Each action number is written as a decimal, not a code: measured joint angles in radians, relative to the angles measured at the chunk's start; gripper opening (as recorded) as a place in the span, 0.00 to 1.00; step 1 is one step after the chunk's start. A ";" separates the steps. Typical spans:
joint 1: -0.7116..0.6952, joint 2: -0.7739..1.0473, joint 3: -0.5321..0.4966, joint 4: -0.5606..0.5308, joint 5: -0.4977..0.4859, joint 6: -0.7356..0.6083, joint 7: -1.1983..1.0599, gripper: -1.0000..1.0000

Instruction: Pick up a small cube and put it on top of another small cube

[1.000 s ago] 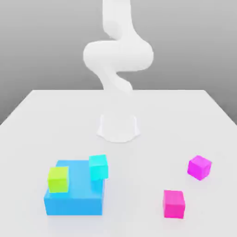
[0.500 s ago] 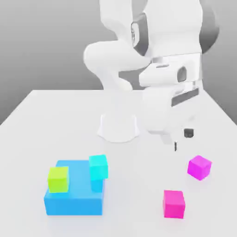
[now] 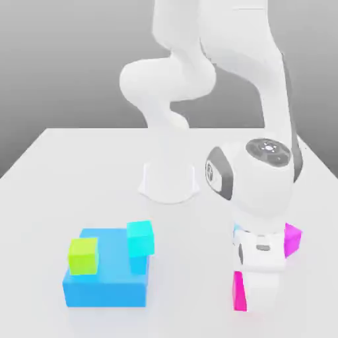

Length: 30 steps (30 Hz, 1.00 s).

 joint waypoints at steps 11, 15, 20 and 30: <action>-0.002 -0.196 -0.021 -0.036 -0.022 -0.162 0.024 0.00; -0.134 -0.323 -0.129 -0.045 -0.063 -0.270 0.129 0.00; -0.344 -0.469 -0.199 -0.056 -0.105 -0.400 0.265 0.00; -0.463 -0.408 -0.297 -0.099 -0.054 -0.308 0.315 1.00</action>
